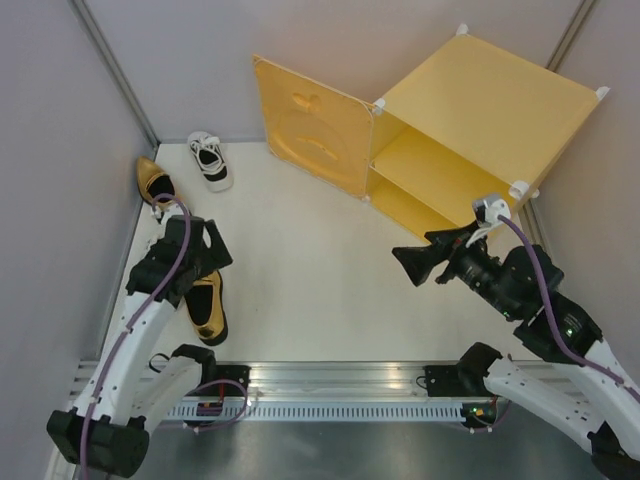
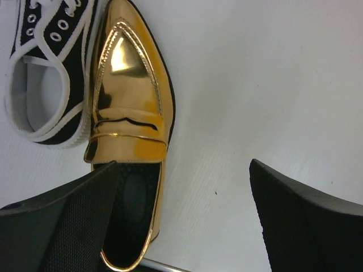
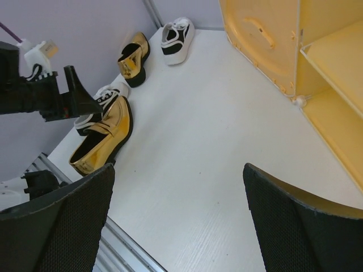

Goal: Place and organize the shoes in the shoe cabinet

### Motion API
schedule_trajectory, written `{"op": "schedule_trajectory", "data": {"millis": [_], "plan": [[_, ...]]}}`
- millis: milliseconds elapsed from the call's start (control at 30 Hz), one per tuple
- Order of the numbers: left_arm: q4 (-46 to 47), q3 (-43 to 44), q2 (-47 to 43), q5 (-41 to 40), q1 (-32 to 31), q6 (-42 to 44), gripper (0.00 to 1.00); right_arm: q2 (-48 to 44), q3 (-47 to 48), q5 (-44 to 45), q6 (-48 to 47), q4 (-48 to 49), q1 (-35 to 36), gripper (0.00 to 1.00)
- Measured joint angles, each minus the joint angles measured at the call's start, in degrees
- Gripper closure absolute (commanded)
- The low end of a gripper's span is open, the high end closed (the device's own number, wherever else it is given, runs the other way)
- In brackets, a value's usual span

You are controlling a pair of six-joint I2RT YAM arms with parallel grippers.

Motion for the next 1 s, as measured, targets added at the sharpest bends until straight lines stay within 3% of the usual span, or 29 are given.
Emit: {"op": "schedule_trajectory", "data": {"millis": [167, 300, 467, 667, 1000], "plan": [[7.32, 0.02, 7.96, 2.27, 16.35, 3.26, 0.03, -8.28, -2.05, 0.35, 1.07, -3.58, 0.00, 0.02], [10.82, 0.11, 12.98, 3.37, 22.67, 4.07, 0.03, -11.08, -4.17, 0.48, 1.73, -5.95, 0.00, 0.02], [14.62, 0.17, 19.15, 4.57, 28.59, 4.04, 0.10, -13.33, -6.86, 0.42, 2.78, -8.07, 0.00, 0.02], [18.05, 0.20, 24.63, 4.52, 31.82, 4.00, 0.20, -14.32, -7.54, 0.42, 2.95, -10.10, 0.00, 0.02], [22.40, 0.15, 33.48, 4.72, 32.13, 3.82, 0.40, -13.97, -7.54, 0.37, 2.97, -10.75, 0.00, 0.02]]}}
